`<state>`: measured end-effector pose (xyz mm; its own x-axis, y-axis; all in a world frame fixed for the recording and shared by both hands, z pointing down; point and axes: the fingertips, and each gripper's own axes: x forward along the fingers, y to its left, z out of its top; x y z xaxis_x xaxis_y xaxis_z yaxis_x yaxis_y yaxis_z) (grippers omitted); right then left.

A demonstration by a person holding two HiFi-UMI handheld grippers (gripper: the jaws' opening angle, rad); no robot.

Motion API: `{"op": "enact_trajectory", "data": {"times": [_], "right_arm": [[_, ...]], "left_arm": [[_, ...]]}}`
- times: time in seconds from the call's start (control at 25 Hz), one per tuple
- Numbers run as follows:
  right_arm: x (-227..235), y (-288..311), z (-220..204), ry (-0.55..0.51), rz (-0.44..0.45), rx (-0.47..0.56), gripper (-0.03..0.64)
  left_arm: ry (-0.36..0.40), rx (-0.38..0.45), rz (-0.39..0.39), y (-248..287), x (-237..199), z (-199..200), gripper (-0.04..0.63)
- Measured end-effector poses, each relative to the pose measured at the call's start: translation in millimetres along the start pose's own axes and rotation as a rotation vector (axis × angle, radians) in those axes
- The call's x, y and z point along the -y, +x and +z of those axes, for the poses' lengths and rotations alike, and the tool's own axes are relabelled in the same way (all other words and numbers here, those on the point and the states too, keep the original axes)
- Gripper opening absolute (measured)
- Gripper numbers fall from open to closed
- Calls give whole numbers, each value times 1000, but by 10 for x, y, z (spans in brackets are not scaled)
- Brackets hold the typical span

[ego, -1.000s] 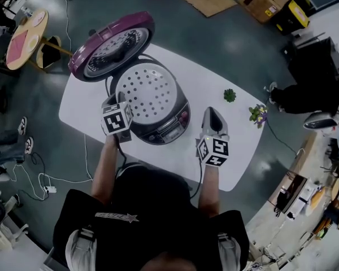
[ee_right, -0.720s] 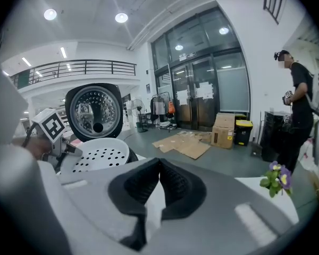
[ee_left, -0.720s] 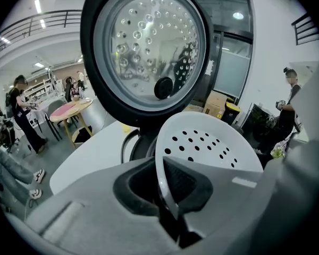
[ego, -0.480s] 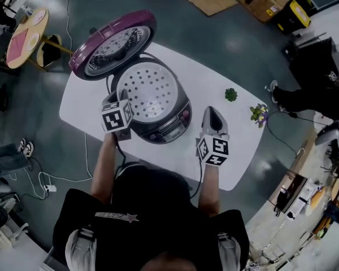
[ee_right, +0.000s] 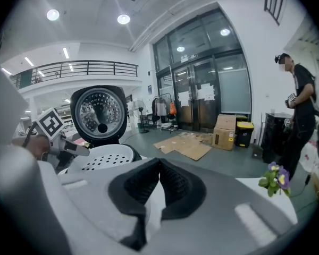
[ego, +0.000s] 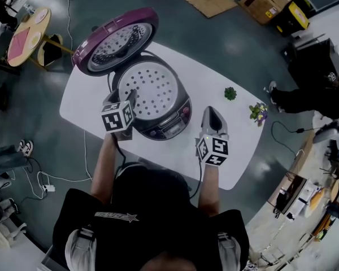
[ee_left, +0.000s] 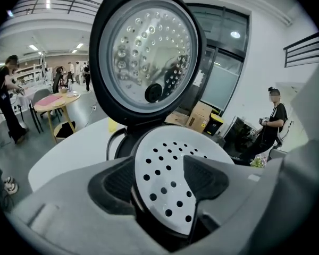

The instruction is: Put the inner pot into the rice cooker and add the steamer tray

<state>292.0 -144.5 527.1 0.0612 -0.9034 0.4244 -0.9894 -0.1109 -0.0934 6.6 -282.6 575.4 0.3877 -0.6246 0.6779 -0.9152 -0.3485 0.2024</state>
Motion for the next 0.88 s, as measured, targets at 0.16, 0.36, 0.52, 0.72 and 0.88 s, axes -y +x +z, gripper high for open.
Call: {"op": "enact_trajectory", "data": {"times": [0.16, 0.36, 0.52, 0.72, 0.88], "right_arm": [[-29, -93, 4, -4, 6, 14, 6], [-68, -235, 31, -11, 11, 33, 6], [-75, -423, 62, -23, 8, 58, 6], [-52, -707, 85, -36, 4, 94, 6], [-42, -957, 78, -43, -1, 115, 6]], "left_arm": [[3, 22, -3, -103, 31, -11, 296], [22, 63, -15, -281, 118, 30, 296], [47, 101, -24, -485, 218, 11, 296], [92, 147, -48, -760, 416, -27, 296], [173, 212, -51, -1029, 600, -34, 291]]}}
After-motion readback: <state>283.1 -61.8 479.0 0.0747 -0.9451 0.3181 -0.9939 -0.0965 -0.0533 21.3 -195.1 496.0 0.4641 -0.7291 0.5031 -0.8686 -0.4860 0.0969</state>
